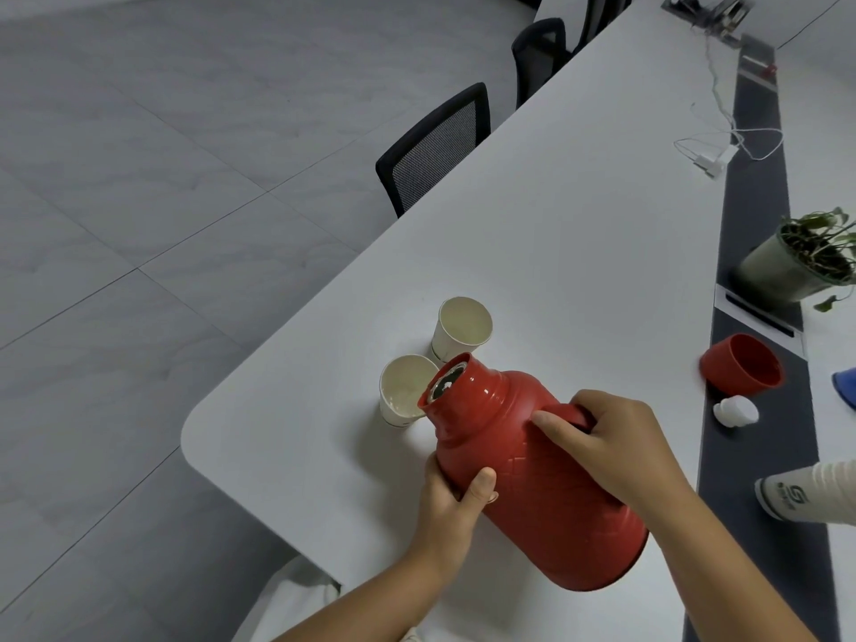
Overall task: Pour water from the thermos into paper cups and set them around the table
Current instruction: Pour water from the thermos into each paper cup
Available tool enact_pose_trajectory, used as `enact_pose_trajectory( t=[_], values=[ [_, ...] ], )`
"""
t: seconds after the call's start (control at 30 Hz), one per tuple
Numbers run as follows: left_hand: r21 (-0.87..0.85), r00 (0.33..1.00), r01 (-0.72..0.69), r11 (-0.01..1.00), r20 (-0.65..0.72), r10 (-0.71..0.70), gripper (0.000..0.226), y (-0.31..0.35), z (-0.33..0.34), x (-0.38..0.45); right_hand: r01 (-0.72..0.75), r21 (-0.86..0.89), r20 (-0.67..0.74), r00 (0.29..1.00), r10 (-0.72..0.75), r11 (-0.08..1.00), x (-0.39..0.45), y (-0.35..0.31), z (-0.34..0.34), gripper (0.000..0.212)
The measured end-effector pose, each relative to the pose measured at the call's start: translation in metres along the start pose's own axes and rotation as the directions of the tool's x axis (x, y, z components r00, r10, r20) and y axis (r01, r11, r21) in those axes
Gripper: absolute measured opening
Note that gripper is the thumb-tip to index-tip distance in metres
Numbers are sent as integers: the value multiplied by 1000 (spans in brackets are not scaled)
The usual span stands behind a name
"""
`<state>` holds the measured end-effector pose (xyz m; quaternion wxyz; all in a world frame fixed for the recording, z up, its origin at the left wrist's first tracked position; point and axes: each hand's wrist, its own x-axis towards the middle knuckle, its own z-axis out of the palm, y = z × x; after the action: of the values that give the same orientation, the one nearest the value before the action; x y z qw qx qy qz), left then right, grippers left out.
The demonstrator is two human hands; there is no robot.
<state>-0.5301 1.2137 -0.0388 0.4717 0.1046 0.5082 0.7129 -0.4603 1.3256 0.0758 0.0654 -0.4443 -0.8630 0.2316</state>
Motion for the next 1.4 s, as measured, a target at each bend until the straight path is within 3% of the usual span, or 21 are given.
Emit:
enact_pose_trajectory(
  t=[0.13, 0.4, 0.63, 0.77, 0.9, 1.03, 1.2, 1.4],
  values=[
    [14, 1000, -11, 1000, -5, 11, 75, 1, 0, -1, -17, 6, -20, 1000, 18, 1000, -1, 2, 1, 45],
    [74, 1000, -28, 997, 11, 27, 63, 4, 2, -3, -28, 71, -69, 997, 32, 997, -6, 11, 0, 47],
    [241, 996, -78, 967, 59, 65, 74, 8, 5, 1, -92, 244, -180, 974, 138, 965, -17, 29, 0, 44],
    [333, 988, -130, 934, 118, 95, 80, 9, 12, 7, -103, 402, -204, 958, 199, 910, -25, 48, -1, 37],
    [421, 976, -182, 889, 189, 110, 87, 15, 27, 23, -108, 611, -220, 928, 300, 784, -29, 74, 4, 36],
    [500, 941, -249, 830, 326, 86, 85, 31, 52, 54, -70, 750, -290, 859, 421, 658, -16, 94, 10, 34],
    [581, 896, -324, 747, 441, 45, 83, 44, 86, 103, -42, 863, -282, 787, 549, 504, 14, 118, 17, 34],
    [621, 864, -353, 699, 504, -11, 73, 54, 126, 161, -38, 865, -291, 774, 562, 500, 59, 150, 15, 45]
  ],
)
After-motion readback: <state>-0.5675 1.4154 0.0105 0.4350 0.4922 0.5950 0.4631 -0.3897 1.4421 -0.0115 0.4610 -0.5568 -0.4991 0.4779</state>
